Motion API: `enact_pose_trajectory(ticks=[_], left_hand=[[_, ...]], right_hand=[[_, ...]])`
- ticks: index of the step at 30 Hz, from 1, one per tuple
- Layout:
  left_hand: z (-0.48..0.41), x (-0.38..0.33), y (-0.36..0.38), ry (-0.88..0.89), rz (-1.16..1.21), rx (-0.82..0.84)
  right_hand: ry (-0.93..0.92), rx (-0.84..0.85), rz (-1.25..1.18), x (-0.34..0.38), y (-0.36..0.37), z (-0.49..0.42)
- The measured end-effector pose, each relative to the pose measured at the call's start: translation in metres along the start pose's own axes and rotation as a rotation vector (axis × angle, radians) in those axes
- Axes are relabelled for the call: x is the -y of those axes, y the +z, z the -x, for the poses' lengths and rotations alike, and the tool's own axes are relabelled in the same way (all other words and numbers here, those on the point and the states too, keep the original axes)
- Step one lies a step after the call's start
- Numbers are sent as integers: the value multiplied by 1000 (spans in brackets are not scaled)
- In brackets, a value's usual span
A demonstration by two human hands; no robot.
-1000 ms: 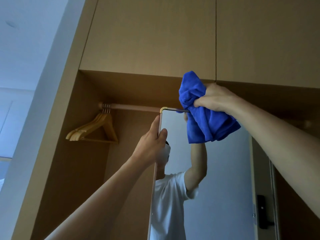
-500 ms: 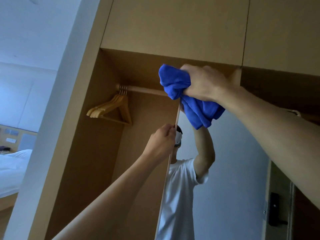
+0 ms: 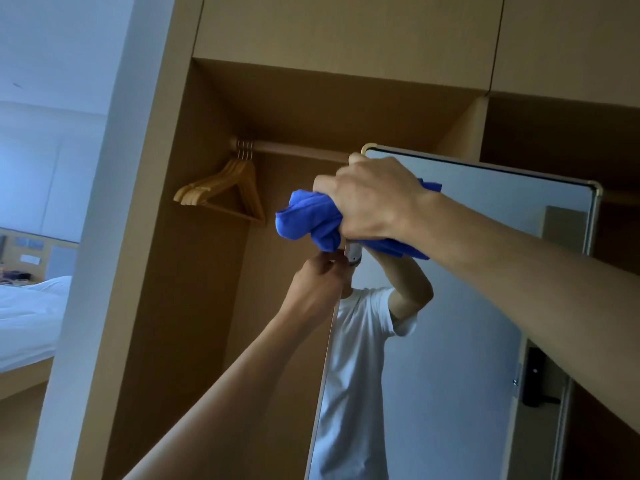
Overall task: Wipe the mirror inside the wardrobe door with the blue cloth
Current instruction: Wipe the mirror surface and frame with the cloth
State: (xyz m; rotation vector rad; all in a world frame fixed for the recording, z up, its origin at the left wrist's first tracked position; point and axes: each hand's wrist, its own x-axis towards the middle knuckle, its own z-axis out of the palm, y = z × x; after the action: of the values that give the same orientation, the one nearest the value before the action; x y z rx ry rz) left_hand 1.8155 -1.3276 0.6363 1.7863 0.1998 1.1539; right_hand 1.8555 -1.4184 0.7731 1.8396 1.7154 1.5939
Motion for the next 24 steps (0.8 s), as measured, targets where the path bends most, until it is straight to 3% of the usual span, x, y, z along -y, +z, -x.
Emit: enact_pose_trajectory(ticks=[8,17,24], left_hand=[[20,30,2,-34,-59,17],[40,50,0,-12,-93,26],[54,69,2,-26,-91,30]], right_hand=[[16,35,35,32,18,19],[191,-99,67,-18,-17,-23],[103,-110,93,14,3,6]])
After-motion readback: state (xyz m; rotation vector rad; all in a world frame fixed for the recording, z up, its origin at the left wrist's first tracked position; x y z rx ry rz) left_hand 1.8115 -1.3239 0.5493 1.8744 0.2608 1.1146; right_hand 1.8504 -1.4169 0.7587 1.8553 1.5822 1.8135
